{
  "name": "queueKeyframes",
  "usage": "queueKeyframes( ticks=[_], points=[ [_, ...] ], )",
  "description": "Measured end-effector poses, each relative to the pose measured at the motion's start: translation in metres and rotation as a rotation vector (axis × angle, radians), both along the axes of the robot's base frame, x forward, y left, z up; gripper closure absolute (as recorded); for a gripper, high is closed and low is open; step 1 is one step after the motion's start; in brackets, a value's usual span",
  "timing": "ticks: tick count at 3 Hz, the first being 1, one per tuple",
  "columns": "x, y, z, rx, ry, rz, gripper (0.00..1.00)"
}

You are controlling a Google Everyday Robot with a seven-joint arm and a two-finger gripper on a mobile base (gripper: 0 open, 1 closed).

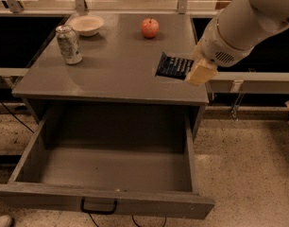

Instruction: Place rxbar blueberry into top drawer

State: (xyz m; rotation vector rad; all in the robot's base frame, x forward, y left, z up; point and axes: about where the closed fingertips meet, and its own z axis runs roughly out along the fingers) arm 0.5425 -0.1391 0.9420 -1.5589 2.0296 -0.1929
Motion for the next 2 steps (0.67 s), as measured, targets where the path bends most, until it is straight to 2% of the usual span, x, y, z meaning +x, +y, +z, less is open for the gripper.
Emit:
queueKeyframes(
  ticks=[1, 2],
  points=[
    [0.002, 0.003, -0.004, 0.005, 0.006, 0.007, 1.00],
    [-0.006, 0.004, -0.015, 0.023, 0.023, 0.019, 1.00]
  ],
)
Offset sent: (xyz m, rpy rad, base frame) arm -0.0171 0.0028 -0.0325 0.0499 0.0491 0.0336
